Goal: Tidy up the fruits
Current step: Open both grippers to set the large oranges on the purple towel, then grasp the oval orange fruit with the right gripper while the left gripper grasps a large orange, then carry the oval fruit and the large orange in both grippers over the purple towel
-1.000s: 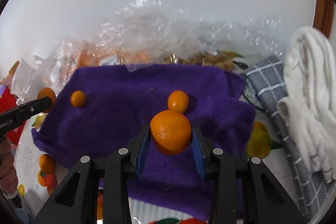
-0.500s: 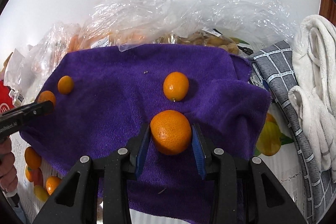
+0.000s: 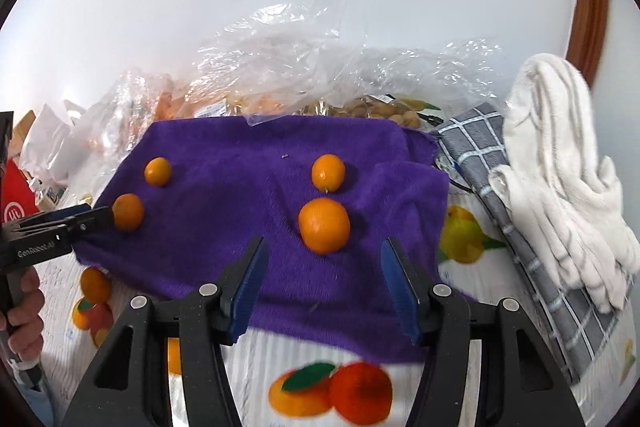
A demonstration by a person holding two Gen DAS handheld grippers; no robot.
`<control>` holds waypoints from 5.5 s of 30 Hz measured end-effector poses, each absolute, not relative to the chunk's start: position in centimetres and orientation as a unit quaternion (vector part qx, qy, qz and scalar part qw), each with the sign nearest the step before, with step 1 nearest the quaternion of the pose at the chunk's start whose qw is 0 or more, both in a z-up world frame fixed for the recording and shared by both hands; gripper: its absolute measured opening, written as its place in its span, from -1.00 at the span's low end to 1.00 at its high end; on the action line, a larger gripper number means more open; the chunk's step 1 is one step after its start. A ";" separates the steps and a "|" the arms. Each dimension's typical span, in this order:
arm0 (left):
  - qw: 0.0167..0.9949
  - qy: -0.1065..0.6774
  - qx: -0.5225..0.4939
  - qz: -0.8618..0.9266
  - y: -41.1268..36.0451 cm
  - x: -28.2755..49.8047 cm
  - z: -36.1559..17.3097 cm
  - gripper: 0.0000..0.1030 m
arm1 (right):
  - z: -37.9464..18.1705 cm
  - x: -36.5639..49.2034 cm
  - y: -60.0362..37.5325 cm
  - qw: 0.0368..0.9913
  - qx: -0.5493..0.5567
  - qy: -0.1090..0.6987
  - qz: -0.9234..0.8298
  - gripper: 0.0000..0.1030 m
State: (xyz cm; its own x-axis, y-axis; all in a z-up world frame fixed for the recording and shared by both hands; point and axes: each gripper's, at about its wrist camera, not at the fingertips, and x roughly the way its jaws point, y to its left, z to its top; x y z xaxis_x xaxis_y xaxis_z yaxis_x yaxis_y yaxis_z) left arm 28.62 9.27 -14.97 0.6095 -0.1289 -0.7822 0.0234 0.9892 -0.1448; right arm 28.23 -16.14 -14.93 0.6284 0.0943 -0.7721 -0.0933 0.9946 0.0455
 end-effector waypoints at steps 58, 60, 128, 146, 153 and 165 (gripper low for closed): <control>0.917 0.385 -0.089 -0.061 9.7 19.0 -16.2 0.00 | -19.0 20.7 -16.8 0.902 -0.018 0.420 0.099 -0.20; 0.914 0.393 -0.091 -0.038 9.3 20.3 -17.0 0.00 | -19.0 20.7 -17.2 0.904 -0.010 0.415 0.102 -0.20; 0.950 0.285 -0.114 -0.057 9.3 19.1 -16.5 -0.29 | -18.9 20.0 -19.1 0.916 0.047 0.389 0.085 -0.19; 0.958 0.262 -0.101 -0.052 8.7 21.1 -8.6 -0.29 | -12.8 24.3 -17.5 0.931 0.040 0.354 0.082 -0.19; 0.959 0.252 -0.117 -0.053 7.2 25.5 -10.2 -0.29 | -13.7 28.1 -18.2 0.933 0.061 0.347 0.070 -0.19; 0.947 0.305 -0.084 -0.054 4.6 28.8 -16.4 -0.29 | -17.7 30.1 -20.6 0.912 0.079 0.396 0.070 -0.19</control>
